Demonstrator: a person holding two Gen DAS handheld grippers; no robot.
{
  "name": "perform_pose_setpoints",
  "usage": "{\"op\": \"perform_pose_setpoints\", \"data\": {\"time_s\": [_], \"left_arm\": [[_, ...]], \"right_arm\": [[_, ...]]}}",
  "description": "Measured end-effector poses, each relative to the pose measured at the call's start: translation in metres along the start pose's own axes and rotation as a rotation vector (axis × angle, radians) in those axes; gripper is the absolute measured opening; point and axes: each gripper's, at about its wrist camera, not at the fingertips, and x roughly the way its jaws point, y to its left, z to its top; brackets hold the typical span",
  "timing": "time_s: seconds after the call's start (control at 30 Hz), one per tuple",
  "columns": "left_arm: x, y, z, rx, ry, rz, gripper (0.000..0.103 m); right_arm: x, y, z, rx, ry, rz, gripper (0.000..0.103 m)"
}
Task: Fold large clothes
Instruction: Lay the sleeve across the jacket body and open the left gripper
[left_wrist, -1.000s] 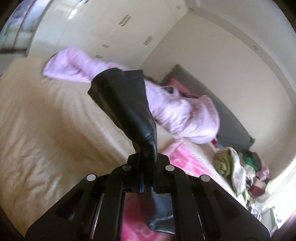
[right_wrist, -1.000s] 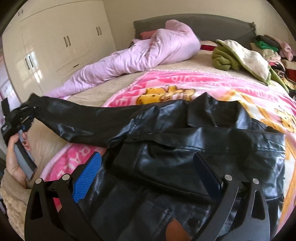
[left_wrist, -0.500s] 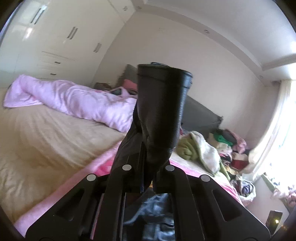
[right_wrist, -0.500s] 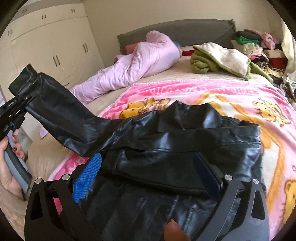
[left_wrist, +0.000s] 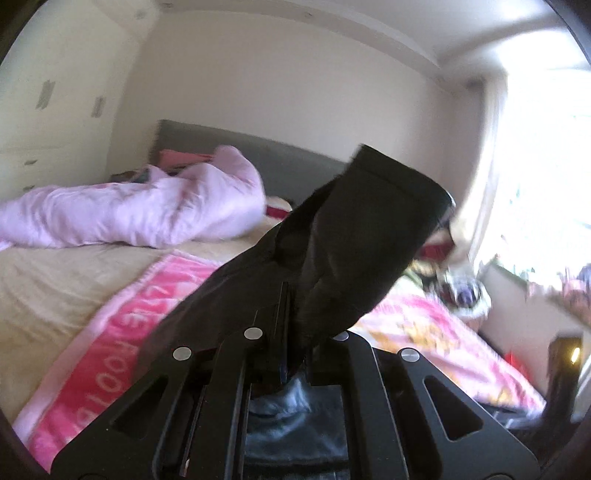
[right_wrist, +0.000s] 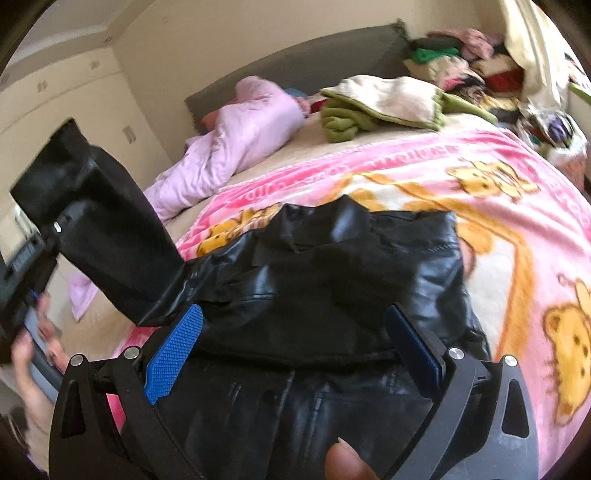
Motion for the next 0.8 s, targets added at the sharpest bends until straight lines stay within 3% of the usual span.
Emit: {"op": "perform_pose_setpoints", "data": {"time_s": [0.37, 0.5, 0.53, 0.6, 0.67, 0.73, 0.8], "left_arm": [[0.066, -0.042, -0.083, 0.185, 0.313, -0.1, 0.002], [0.081, -0.047, -0.102, 0.208, 0.412, -0.115, 0.009], [0.084, -0.049, -0.107, 0.223, 0.442, -0.118, 0.014], [0.087, -0.052, -0.117, 0.258, 0.495, -0.089, 0.067], [0.086, -0.057, -0.125, 0.312, 0.527, -0.057, 0.075], [0.083, -0.06, -0.127, 0.347, 0.546, -0.062, 0.076], [0.077, -0.06, -0.125, 0.368, 0.56, -0.077, 0.085]], "right_arm": [[-0.007, -0.064, -0.009, 0.186, -0.013, -0.063, 0.099], [-0.005, -0.074, -0.013, 0.218, -0.009, -0.073, 0.099], [-0.004, -0.076, -0.014, 0.226, -0.006, -0.076, 0.099], [-0.002, -0.078, -0.015, 0.24, 0.0, -0.079, 0.099], [0.001, -0.08, -0.016, 0.251, 0.007, -0.077, 0.099], [0.005, -0.08, -0.016, 0.252, 0.018, -0.07, 0.099], [0.011, -0.079, -0.017, 0.265, 0.034, -0.056, 0.099]]}}
